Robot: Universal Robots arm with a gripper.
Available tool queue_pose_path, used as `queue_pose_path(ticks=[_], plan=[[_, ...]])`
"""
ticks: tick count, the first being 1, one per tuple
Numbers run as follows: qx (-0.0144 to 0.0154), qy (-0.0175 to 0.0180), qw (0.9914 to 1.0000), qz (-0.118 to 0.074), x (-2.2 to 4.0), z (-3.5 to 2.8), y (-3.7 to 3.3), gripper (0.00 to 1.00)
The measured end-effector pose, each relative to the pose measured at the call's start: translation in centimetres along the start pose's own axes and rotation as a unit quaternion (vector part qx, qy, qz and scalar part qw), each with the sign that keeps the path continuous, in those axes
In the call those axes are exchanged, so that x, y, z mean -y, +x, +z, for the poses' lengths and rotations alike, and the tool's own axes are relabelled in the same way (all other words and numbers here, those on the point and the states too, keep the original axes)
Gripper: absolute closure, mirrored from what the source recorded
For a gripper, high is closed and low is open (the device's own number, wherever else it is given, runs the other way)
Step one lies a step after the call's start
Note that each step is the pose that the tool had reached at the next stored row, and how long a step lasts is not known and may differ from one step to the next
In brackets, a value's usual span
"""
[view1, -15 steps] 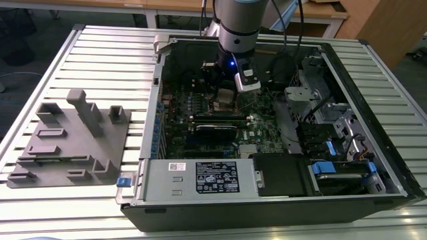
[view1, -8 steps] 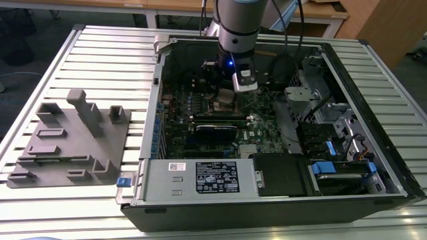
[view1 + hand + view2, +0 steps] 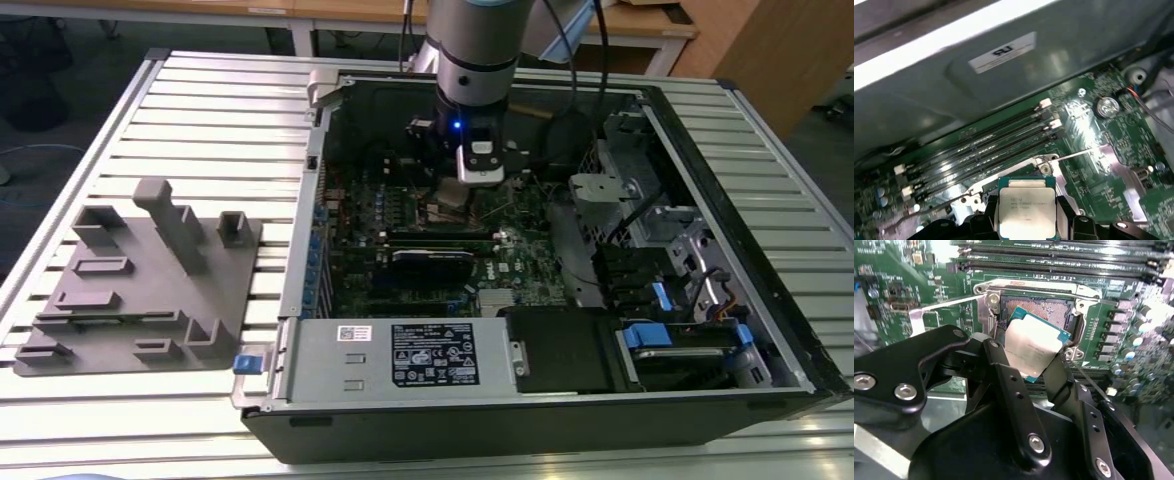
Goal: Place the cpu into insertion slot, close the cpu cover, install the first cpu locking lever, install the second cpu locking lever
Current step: 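Place the cpu into insertion slot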
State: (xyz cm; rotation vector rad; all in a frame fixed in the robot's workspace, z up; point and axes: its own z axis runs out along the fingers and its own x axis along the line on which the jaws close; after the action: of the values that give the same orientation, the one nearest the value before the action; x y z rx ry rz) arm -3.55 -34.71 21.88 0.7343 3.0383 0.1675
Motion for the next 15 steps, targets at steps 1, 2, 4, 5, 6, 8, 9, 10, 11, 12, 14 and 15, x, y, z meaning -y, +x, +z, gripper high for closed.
queue_pose_path(ticks=[1,2,4,5,6,8,9,10,11,12,14,15], plan=[[0.0009,-0.0001,0.99996,0.009,0.00,0.00,0.00,0.46],[0.0017,-0.0002,0.99988,0.015,0.00,0.00,0.00,0.46],[0.0017,-0.0003,0.99987,0.016,0.00,0.01,0.00,0.46],[0.0017,-0.0003,0.99987,0.016,0.00,0.01,0.00,0.46],[0.0017,-0.0002,0.99987,0.016,0.00,0.00,0.00,0.46],[0.0017,-0.0002,0.99987,0.016,0.00,0.00,0.00,0.46],[0.0018,-0.0003,0.99987,0.016,0.00,0.00,0.00,0.46],[0.0017,-0.0003,0.99987,0.016,0.00,0.00,0.00,0.46],[0.0017,-0.0002,0.99986,0.016,0.00,0.00,0.00,0.46],[0.0018,-0.0003,0.99986,0.016,0.00,0.00,0.00,0.46],[0.0018,-0.0003,0.99986,0.017,0.00,0.00,0.00,0.46],[0.0018,-0.0003,0.99986,0.017,0.00,0.00,0.00,0.46]])
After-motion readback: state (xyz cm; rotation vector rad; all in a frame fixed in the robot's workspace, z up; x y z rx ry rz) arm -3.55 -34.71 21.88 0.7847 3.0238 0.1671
